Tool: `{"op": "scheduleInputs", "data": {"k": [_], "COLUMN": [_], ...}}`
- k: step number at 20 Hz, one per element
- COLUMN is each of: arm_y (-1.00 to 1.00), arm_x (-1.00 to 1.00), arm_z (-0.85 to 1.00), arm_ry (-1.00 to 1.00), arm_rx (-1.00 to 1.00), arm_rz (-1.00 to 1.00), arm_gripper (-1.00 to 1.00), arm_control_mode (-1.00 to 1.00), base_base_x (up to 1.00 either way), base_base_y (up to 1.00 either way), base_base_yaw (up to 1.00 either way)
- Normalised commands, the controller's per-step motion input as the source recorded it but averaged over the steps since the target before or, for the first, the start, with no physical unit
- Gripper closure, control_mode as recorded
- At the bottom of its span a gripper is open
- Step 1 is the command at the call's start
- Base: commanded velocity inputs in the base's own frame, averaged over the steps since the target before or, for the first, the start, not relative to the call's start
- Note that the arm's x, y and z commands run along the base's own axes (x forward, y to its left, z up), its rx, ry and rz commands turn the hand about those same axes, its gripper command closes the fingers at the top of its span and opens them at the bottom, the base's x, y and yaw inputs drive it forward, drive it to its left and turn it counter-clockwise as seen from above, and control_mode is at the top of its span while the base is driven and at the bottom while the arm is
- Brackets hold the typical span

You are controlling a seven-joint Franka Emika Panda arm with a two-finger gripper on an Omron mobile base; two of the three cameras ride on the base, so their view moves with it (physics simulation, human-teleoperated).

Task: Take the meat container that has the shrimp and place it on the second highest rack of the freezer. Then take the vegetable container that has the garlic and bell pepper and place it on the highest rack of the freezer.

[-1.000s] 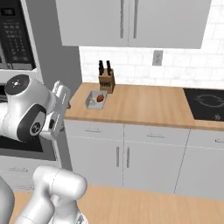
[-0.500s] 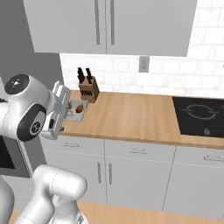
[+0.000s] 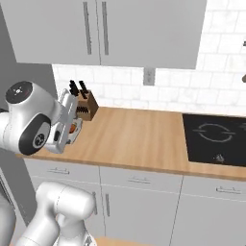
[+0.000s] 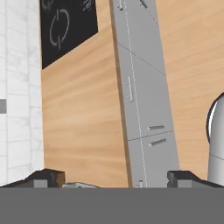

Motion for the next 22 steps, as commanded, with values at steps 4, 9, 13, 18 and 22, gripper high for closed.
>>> {"op": "scheduleInputs", "data": {"k": [4, 9, 13, 18, 22], "arm_y": [0.00, 0.00, 0.00, 0.00, 0.00], "arm_x": [0.00, 0.00, 0.00, 0.00, 0.00], "arm_z": [0.00, 0.00, 0.00, 0.00, 0.00], "arm_ry": [0.00, 0.00, 0.00, 0.00, 0.00], "arm_rx": [0.00, 0.00, 0.00, 0.00, 0.00], "arm_rz": [0.00, 0.00, 0.00, 0.00, 0.00], "arm_gripper": [-1.00, -1.00, -1.00, -1.00, -1.00], "arm_control_mode": [1.00, 1.00, 1.00, 1.00, 1.00], "base_base_x": [0.29, 0.23, 0.30, 0.38, 0.43], "base_base_y": [-0.20, -0.26, -0.36, -0.32, -0.27], "base_base_yaw": [0.09, 0.12, 0.14, 0.07, 0.00]}}
